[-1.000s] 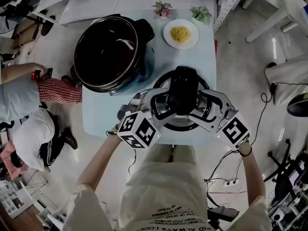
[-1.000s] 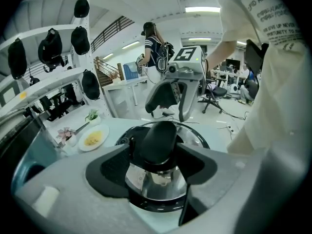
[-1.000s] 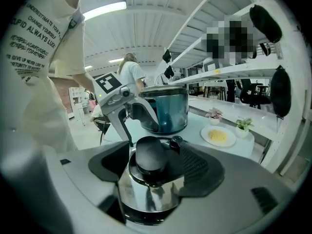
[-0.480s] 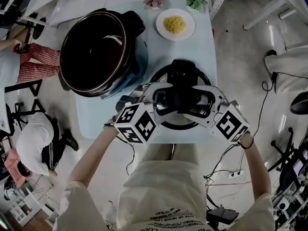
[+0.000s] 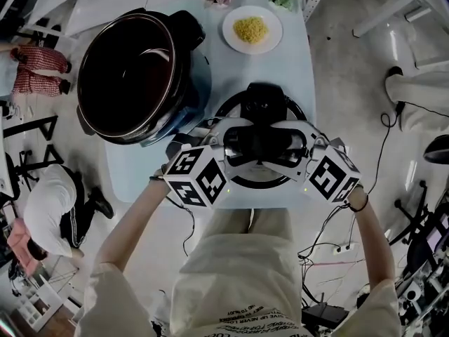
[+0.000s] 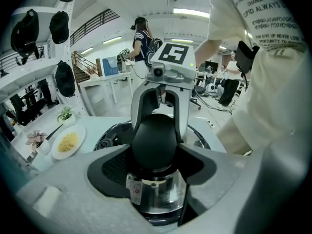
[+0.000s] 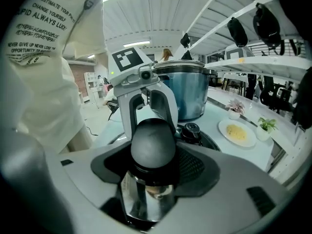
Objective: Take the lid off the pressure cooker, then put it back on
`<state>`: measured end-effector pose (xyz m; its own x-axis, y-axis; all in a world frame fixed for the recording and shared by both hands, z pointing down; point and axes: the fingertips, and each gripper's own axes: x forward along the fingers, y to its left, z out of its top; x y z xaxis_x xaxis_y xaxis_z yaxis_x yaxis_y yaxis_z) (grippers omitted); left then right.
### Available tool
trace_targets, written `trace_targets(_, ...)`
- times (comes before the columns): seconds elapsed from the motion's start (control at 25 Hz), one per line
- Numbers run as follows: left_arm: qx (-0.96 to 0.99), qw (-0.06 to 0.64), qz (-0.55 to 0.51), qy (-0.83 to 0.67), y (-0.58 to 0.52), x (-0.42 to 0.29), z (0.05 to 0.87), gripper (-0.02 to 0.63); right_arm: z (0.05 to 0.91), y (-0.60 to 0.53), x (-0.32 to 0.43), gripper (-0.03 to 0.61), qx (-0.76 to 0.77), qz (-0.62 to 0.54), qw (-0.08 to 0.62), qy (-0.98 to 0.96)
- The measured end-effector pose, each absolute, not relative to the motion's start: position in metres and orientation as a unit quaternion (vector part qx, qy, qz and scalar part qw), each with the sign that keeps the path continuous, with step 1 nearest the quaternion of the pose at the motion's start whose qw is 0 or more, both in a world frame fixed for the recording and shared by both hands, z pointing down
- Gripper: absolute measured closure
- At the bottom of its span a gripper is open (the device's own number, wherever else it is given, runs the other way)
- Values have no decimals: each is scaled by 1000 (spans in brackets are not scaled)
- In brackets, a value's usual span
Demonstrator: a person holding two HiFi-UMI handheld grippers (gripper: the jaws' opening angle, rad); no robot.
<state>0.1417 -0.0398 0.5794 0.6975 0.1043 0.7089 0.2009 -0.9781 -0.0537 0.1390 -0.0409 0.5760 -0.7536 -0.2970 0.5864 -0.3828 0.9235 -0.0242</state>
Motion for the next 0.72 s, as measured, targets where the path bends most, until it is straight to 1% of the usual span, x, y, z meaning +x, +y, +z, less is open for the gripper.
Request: trace_targets(0.72,-916,42,-388,-88,-38,144,584,325,581,-41,135,301,163,87,301,-936)
